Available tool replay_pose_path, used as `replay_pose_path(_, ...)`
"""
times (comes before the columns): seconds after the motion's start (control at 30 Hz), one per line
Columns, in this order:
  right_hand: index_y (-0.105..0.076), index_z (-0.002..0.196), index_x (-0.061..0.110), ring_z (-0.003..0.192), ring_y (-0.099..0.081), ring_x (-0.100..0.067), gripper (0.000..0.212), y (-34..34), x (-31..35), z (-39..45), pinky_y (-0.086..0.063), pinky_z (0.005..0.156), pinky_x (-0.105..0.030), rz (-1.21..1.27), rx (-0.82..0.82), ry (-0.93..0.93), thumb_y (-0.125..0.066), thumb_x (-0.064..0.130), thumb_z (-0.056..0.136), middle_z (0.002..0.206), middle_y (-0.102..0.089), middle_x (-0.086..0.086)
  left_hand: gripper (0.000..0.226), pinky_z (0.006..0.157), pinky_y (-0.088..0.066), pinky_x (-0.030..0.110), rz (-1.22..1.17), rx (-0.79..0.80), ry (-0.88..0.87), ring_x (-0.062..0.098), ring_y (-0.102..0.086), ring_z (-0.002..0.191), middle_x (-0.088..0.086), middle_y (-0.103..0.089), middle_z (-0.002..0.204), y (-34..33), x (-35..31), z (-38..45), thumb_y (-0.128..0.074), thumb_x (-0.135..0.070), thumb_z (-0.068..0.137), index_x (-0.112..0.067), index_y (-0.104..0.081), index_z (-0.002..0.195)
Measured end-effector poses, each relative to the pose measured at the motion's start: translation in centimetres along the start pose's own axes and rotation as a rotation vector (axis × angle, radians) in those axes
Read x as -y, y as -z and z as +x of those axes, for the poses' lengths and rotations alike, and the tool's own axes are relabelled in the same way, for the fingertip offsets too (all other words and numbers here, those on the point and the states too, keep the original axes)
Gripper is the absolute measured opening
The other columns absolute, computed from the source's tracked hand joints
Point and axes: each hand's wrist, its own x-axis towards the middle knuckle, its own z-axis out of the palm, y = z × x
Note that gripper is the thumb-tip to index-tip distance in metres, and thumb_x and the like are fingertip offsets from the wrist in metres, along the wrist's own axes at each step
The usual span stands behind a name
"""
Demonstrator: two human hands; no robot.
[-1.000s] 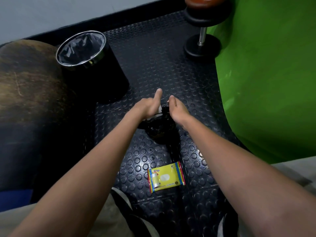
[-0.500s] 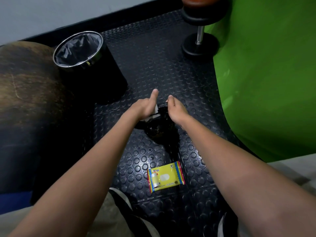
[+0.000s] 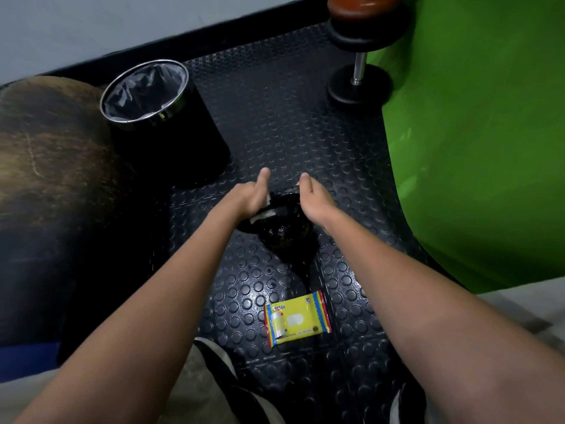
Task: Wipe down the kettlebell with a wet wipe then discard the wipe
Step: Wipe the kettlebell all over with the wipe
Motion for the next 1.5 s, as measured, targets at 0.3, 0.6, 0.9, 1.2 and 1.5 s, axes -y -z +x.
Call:
replay_pose_path(0.3,-0.051,0.141,0.018,0.136,-0.044,-0.028,0.058,0.2,0.0,0.1,-0.033,0.114,-0.047,-0.001,0.015,0.008,-0.018,0.049,0.105,0.146,-0.051,-0.007,0.091,0.121,-0.017,0.041,-0.090,0.056,-0.068,0.032,-0.024,0.152,0.020,-0.028,0.162,-0.4,-1.5,0.5,-0.001,-0.070,0.098,-0.006,-0.035,0.154)
replay_pose_path(0.6,-0.049,0.144,0.020,0.140,-0.038,-0.029,0.059,0.0,0.2,-0.2,-0.029,0.116,-0.048,0.001,0.006,-0.010,-0.015,0.051,0.105,0.151,-0.045,-0.007,0.095,0.123,-0.015,0.047,-0.059,0.055,-0.036,0.034,-0.023,0.152,0.020,-0.029,0.162,0.2,0.4,1.5,0.001,-0.072,0.096,-0.010,-0.050,0.147)
replay_pose_path(0.9,-0.055,0.135,0.017,0.132,-0.047,-0.026,0.056,0.3,0.2,-0.4,-0.035,0.112,-0.042,0.020,-0.005,0.006,-0.019,0.048,0.106,0.141,-0.054,-0.007,0.068,0.096,-0.040,0.044,0.054,-0.318,-0.318,0.029,-0.057,0.085,0.001,-0.059,0.075,-3.1,-0.8,-1.7,-0.007,-0.049,0.108,-0.018,-0.049,0.064)
replay_pose_path(1.2,-0.054,0.138,0.020,0.138,-0.040,-0.028,0.058,0.1,0.0,-0.6,-0.030,0.116,-0.048,0.008,-0.010,0.009,-0.018,0.052,0.105,0.146,-0.049,-0.006,0.033,0.098,-0.037,0.038,0.089,-0.822,-0.530,0.023,-0.048,0.093,0.002,-0.053,0.098,-8.0,5.4,-1.1,-0.024,-0.022,0.107,-0.013,-0.056,0.114)
replay_pose_path(1.5,-0.055,0.136,0.019,0.138,-0.040,-0.025,0.058,0.0,0.2,-0.5,-0.029,0.117,-0.049,0.036,-0.008,0.007,-0.017,0.052,0.106,0.146,-0.048,-0.004,0.034,0.093,-0.038,0.025,-0.509,-0.853,-0.281,0.010,-0.047,0.102,-0.004,-0.054,0.107,-10.0,6.2,-0.1,-0.023,-0.016,0.109,-0.015,-0.057,0.105)
